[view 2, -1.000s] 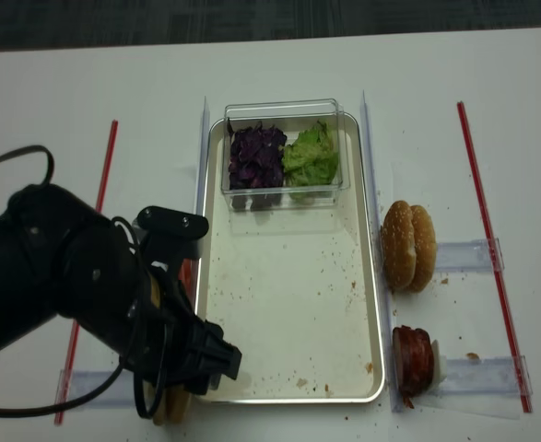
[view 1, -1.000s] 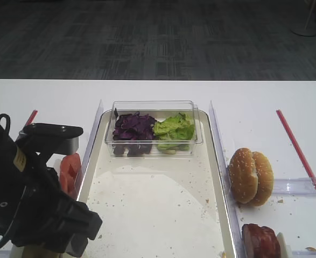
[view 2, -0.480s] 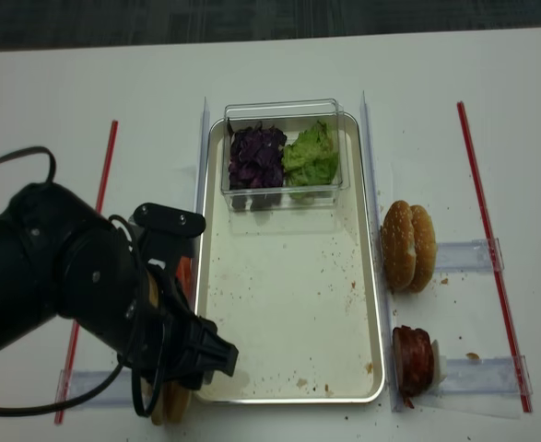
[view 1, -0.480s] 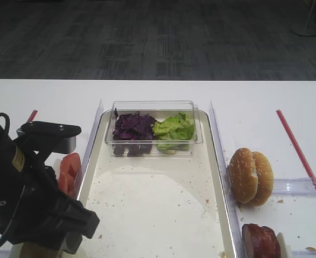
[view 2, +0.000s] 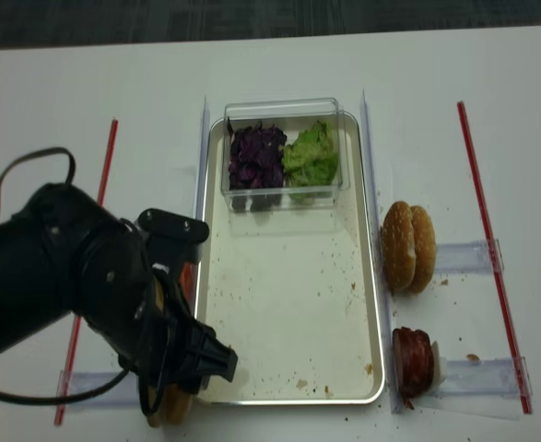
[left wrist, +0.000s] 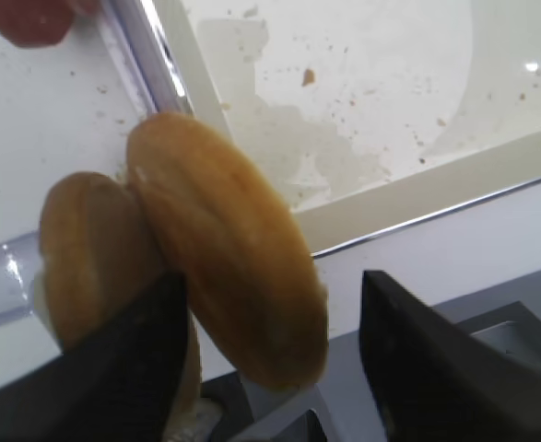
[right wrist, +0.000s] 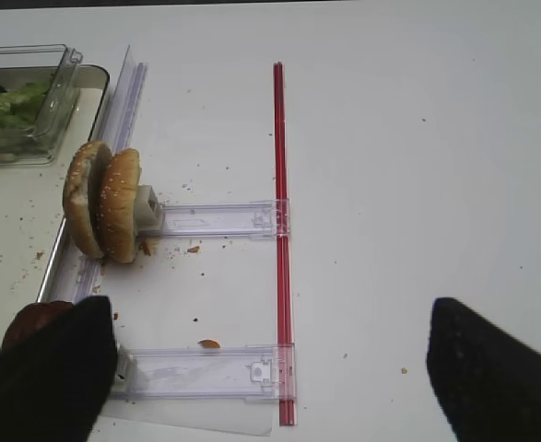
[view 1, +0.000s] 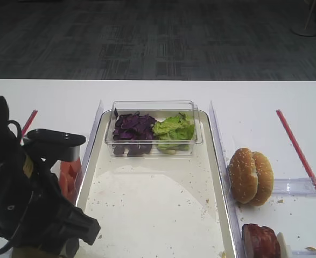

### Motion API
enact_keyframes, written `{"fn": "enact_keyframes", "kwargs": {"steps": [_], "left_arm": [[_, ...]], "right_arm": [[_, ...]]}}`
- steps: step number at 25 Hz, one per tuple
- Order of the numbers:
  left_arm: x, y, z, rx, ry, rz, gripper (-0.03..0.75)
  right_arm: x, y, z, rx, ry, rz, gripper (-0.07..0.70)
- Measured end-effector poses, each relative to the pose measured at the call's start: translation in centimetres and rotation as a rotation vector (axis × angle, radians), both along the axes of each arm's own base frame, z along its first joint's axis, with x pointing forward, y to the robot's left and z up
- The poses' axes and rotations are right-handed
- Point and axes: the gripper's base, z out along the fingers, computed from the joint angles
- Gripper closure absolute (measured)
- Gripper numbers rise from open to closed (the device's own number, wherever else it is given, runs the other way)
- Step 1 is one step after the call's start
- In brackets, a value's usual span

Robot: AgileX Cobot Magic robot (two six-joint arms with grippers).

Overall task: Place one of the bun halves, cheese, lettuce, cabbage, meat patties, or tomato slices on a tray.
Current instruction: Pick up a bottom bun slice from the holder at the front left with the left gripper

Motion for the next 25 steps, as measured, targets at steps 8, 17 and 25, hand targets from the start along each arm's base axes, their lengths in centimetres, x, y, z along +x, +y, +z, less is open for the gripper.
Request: {"fn": "enact_keyframes", "kwargs": {"steps": [8,17,25], "left_arm": [[0.21,-0.17,-0.73,0.019,0.024,0.000,0.344],[0.50,0.21,-0.75,0.059,-0.004,0.031,0.423],[0.57,0.30,-0.75,0.070,-0.013,0.026,0.516]], "right_arm": [[0.00,0.00,0.00,0.000,0.000,0.000,-0.060],[0.00,0.00,0.00,0.000,0.000,0.000,-0.060],[0.00,0.00,0.00,0.000,0.000,0.000,-0.060]]}}
